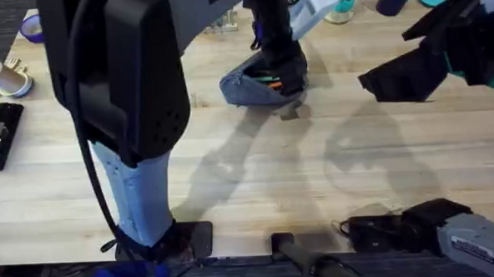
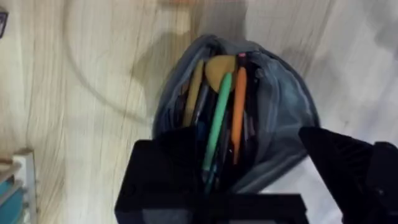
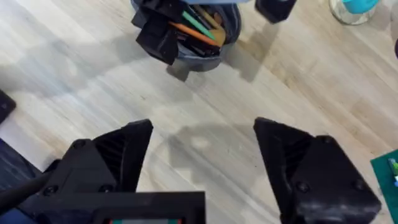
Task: Unzip the bag, pick up the pens from the table one at a time and place them inside, then zip the bag closed.
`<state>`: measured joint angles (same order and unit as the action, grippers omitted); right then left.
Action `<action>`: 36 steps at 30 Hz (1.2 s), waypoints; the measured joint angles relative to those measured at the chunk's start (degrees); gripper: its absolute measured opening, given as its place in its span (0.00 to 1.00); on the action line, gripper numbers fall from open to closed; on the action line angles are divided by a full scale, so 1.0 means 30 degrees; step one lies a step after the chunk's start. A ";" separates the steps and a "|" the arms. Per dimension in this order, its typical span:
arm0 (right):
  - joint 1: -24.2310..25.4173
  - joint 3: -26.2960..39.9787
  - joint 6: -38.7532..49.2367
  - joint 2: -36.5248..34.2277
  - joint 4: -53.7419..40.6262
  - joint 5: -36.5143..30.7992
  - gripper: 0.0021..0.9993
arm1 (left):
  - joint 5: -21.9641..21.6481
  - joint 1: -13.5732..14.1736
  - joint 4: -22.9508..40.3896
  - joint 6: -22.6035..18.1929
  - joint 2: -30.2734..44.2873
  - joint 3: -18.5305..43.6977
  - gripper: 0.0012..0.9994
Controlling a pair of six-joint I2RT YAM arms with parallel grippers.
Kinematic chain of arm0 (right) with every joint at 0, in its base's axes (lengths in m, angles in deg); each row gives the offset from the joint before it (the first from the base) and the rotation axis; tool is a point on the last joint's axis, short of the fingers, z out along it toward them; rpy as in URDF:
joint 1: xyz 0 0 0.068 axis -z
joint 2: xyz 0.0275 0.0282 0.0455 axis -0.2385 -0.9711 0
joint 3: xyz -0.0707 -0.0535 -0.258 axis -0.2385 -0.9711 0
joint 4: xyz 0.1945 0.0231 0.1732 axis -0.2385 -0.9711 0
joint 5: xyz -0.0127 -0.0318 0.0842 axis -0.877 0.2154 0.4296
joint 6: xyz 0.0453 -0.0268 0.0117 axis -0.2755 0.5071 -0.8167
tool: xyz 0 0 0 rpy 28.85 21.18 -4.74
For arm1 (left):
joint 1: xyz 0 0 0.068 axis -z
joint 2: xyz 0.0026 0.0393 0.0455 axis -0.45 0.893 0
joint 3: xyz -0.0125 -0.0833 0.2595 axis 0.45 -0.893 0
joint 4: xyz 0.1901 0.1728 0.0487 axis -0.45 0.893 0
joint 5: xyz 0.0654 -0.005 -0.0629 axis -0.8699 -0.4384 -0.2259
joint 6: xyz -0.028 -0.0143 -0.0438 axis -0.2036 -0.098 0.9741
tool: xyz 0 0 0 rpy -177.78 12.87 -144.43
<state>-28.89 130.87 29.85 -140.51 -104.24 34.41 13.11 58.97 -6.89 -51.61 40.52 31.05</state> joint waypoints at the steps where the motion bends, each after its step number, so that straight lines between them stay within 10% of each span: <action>1: 0.0000 0.0000 0.0000 0.0000 0.0000 0.0000 1.00 | -0.0025 0.0000 0.0272 0.0236 0.0000 0.0341 0.99; 12: 0.0000 0.0000 0.0000 0.0000 0.0000 0.0000 1.00 | -0.2931 0.0015 0.3259 0.3544 -0.0003 0.5409 1.00; 36: 0.0000 0.0000 0.0000 0.0000 0.0000 0.0000 1.00 | -0.3883 -0.0473 0.5242 0.6018 -0.3110 0.5433 1.00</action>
<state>-28.89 130.87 29.85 -140.51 -104.24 34.41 1.46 57.55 8.83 -33.56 31.19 47.34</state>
